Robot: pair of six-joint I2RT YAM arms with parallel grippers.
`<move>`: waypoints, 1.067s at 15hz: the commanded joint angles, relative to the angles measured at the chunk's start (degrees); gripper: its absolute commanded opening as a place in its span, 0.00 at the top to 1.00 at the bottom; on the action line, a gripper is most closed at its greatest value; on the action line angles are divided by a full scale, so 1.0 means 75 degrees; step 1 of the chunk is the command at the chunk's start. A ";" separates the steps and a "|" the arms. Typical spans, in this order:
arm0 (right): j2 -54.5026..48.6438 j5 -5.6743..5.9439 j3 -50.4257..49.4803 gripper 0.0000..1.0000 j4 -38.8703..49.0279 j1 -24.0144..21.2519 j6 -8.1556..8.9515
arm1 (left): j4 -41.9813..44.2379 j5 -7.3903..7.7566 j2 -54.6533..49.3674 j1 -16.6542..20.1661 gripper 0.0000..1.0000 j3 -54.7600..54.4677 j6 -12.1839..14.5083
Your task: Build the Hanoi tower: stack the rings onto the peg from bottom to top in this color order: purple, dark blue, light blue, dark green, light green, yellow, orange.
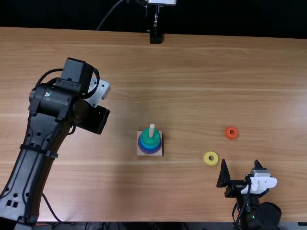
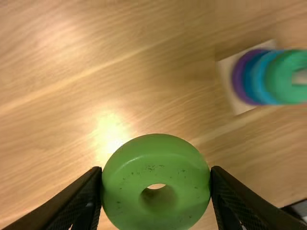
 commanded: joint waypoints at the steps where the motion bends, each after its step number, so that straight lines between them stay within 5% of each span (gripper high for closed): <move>1: -0.0098 -0.0065 -0.0488 0.00 -0.0557 -0.0079 0.0017 | -0.0019 0.0674 0.0207 -0.0287 0.96 0.0387 -0.0106; 5: -0.0098 -0.0065 -0.0488 0.00 -0.0557 -0.0079 0.0017 | -0.0019 0.0674 0.0558 -0.0978 0.96 0.0961 -0.0852; 16: -0.0098 -0.0065 -0.0488 0.00 -0.0557 -0.0079 0.0017 | 0.0122 0.0674 0.1484 -0.2244 0.96 0.1957 -0.1288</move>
